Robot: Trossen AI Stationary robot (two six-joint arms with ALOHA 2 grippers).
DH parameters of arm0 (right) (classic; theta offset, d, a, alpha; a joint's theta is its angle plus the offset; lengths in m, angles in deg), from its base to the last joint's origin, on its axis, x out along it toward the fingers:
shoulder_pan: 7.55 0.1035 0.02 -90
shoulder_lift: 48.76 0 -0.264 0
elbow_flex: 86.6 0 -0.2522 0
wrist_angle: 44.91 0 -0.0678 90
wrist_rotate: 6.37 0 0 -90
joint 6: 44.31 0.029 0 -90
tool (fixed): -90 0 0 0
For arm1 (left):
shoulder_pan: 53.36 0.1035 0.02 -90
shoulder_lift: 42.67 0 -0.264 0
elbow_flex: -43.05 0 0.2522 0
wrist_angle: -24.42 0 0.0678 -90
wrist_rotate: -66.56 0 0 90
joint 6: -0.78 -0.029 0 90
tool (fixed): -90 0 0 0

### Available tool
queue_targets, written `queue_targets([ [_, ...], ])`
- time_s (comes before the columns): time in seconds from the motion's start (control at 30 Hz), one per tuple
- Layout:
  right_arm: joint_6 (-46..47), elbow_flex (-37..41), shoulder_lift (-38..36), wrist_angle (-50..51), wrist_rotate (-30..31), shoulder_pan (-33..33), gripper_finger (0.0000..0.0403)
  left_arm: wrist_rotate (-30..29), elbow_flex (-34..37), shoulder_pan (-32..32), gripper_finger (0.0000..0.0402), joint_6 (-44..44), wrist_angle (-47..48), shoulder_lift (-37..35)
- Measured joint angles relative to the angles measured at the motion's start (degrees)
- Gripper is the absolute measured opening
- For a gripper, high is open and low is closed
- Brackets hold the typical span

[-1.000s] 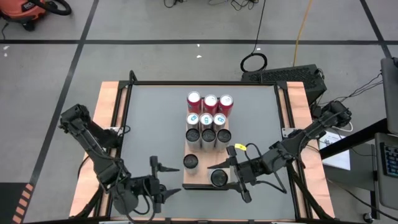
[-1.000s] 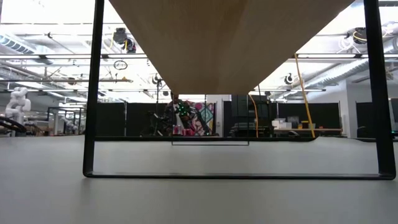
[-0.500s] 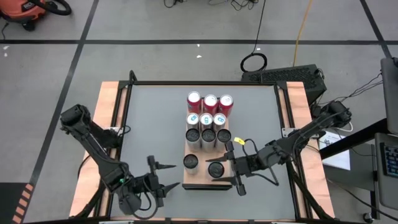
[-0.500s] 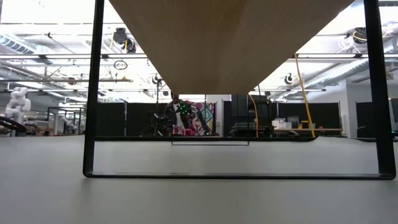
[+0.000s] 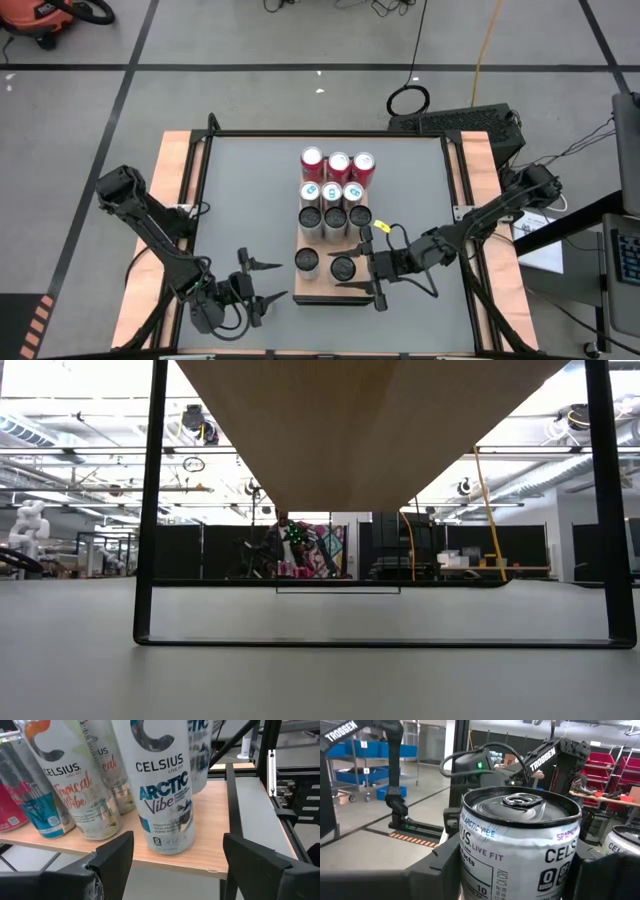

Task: Place canned beverage on shelf
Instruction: Put the top white soda can on the shelf aligned with the other white soda can

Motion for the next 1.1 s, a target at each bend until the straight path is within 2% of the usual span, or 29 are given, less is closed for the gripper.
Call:
queue_targets([
  [0.13,-0.10,-0.07,1.21,-1.22,-0.01,-0.01,0.0188,-0.01,1.32,0.03,0.0296,-1.30,-3.34,0.00],
  [0.37,-0.52,-0.04,1.43,-2.53,0.36,0.55,0.0188,-0.01,1.45,0.03,0.0296,-1.51,-3.37,0.00],
  [0.67,-3.41,-0.04,1.45,-6.78,10.85,5.42,0.0188,0.00,1.45,0.03,0.0296,-1.82,-3.31,0.00],
  [0.93,2.45,-0.11,3.93,-6.12,19.15,6.60,0.0191,0.42,1.45,1.21,0.0296,-1.87,-3.03,0.00],
  [1.1,4.15,-0.11,5.66,-6.42,22.32,6.66,0.0193,1.55,1.45,1.89,0.0296,-1.89,-2.80,0.00],
])
